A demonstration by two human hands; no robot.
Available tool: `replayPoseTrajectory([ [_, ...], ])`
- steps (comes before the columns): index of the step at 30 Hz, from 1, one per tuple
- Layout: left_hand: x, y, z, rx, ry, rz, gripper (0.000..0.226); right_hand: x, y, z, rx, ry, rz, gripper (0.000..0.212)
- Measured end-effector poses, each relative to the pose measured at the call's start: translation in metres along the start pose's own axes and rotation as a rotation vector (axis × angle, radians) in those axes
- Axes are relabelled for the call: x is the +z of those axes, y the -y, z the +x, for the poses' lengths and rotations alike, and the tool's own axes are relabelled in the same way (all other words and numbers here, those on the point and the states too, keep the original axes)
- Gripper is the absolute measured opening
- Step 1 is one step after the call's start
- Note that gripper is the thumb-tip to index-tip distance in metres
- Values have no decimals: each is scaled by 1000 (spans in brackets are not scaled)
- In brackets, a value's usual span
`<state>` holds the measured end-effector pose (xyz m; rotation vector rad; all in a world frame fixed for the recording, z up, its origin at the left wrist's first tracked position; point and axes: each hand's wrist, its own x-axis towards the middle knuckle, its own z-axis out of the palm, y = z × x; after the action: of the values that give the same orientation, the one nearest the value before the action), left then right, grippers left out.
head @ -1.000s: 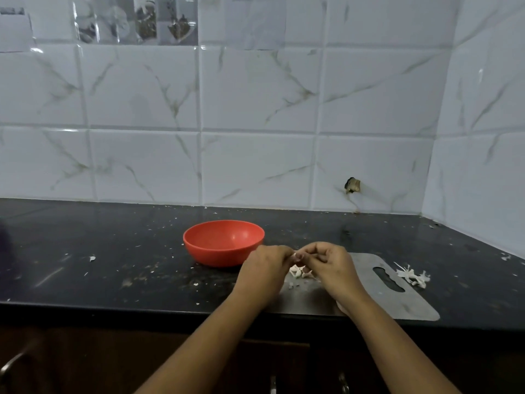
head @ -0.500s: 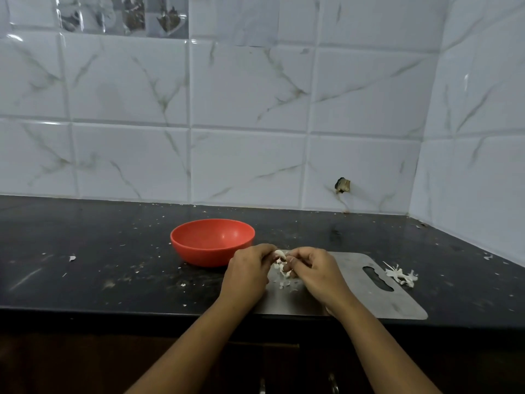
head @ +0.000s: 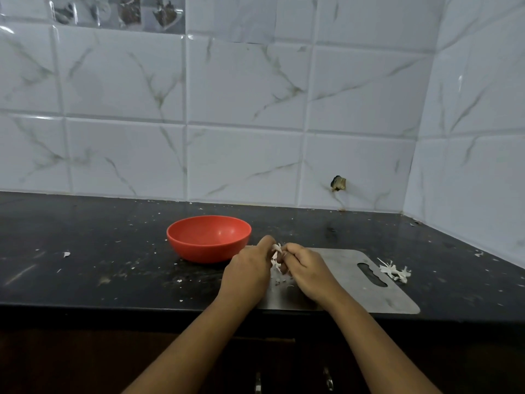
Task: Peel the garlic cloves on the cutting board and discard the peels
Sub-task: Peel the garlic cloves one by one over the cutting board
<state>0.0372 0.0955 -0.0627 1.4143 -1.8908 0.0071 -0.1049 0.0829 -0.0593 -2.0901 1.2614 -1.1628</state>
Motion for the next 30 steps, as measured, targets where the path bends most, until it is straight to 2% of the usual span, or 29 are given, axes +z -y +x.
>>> replayPoseTrajectory([
  [5,-3,-5,-2,5,37,69,8,-2,3,0,49,8,84,29],
  [9,-4,-10,-6,13,22,186,17,-2,6,-1,113,40,151,32],
  [13,-5,-12,-7,15,16,206,15,-2,6,-1,94,27,150,31],
  [18,-2,-12,-7,42,38,147,11,-5,6,-5,17,-55,112,29],
  [23,0,-9,-5,92,34,86,13,-2,4,-5,-73,-101,-108,32],
  [28,-5,-3,0,66,100,-190,23,1,3,-6,-183,-137,-274,37],
  [30,-6,-1,2,45,114,-266,27,2,2,-5,-214,-135,-309,30],
])
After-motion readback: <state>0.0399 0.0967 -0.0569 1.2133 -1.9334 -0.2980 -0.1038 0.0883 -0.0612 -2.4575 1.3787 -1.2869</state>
